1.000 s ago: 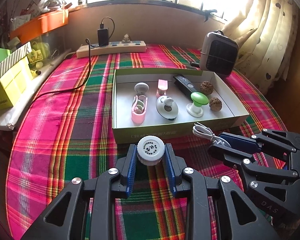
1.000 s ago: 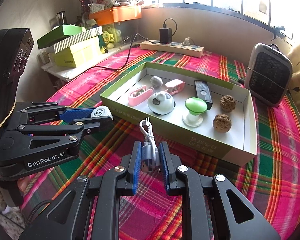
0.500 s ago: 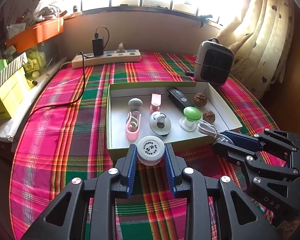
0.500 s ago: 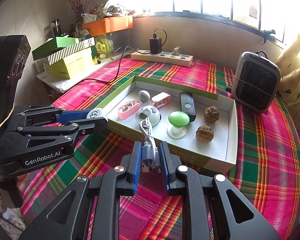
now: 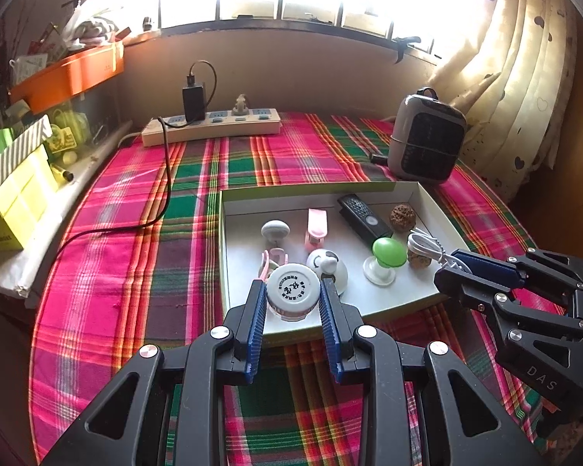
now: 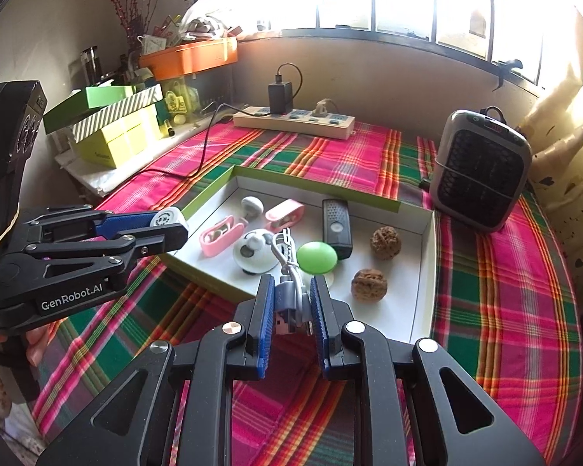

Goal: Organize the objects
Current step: 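Carry the white disc and white USB cable over the box with both tools, then lower the disc and cable into the box with both tools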

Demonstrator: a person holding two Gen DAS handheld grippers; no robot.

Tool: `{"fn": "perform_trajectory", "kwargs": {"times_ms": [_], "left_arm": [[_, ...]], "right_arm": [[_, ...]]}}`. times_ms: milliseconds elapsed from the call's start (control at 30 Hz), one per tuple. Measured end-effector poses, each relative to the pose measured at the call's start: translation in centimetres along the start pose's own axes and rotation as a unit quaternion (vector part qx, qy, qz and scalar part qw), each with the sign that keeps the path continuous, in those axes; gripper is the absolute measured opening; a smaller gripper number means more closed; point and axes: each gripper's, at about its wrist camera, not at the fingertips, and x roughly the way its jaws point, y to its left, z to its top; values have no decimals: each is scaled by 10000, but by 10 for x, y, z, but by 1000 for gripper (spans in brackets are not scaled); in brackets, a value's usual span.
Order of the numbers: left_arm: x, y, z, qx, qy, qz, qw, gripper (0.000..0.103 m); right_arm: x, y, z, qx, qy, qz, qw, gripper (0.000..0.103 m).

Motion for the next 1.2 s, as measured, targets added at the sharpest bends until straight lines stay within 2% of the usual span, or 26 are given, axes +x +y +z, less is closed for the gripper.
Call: {"fn": "perform_trajectory", "kwargs": {"times_ms": [600,900,1200], "left_arm": [[44,19,32,-19,119,166,9998,26],[73,22,39,2,340,198,9992,26],[83,20,41,112,428,155,9989,26]], "right_arm": [[46,-10,45,156,237,-198,9994,20],[74,-16,49,222,492,-236,9983,20],[94,-17,54,270,655,-220,9972,20]]}}
